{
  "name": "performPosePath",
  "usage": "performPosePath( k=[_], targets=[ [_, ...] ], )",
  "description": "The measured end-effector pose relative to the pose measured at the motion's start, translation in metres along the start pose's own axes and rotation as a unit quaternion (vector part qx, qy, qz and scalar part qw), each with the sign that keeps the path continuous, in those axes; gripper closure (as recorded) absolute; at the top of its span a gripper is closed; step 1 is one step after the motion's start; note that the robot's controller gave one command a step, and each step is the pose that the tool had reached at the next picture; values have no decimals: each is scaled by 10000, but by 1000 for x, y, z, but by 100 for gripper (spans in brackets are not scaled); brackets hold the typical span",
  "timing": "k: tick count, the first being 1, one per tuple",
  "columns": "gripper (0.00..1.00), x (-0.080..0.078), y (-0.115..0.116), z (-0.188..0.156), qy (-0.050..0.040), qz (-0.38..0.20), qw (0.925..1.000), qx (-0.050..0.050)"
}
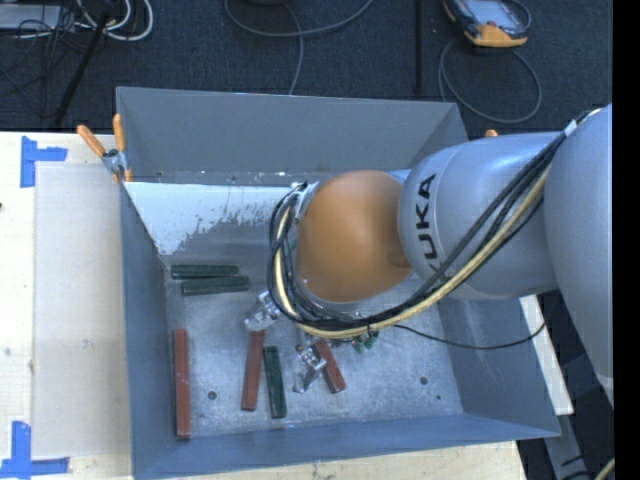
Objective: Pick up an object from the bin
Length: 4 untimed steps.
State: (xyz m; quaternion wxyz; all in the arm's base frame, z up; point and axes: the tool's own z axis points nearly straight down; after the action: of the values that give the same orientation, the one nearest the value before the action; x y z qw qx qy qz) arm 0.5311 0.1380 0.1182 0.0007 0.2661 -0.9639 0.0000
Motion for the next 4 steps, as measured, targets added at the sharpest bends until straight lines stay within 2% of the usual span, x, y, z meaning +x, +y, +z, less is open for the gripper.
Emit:
performPosePath(
  k=[1, 2, 4],
  targets=[
    [0, -13, 23, 42, 49, -944, 9955, 25],
    [100, -13, 22, 37, 20, -931, 9957, 8],
    [100, -13, 22, 34, 15, -928, 9957, 5]
  ],
)
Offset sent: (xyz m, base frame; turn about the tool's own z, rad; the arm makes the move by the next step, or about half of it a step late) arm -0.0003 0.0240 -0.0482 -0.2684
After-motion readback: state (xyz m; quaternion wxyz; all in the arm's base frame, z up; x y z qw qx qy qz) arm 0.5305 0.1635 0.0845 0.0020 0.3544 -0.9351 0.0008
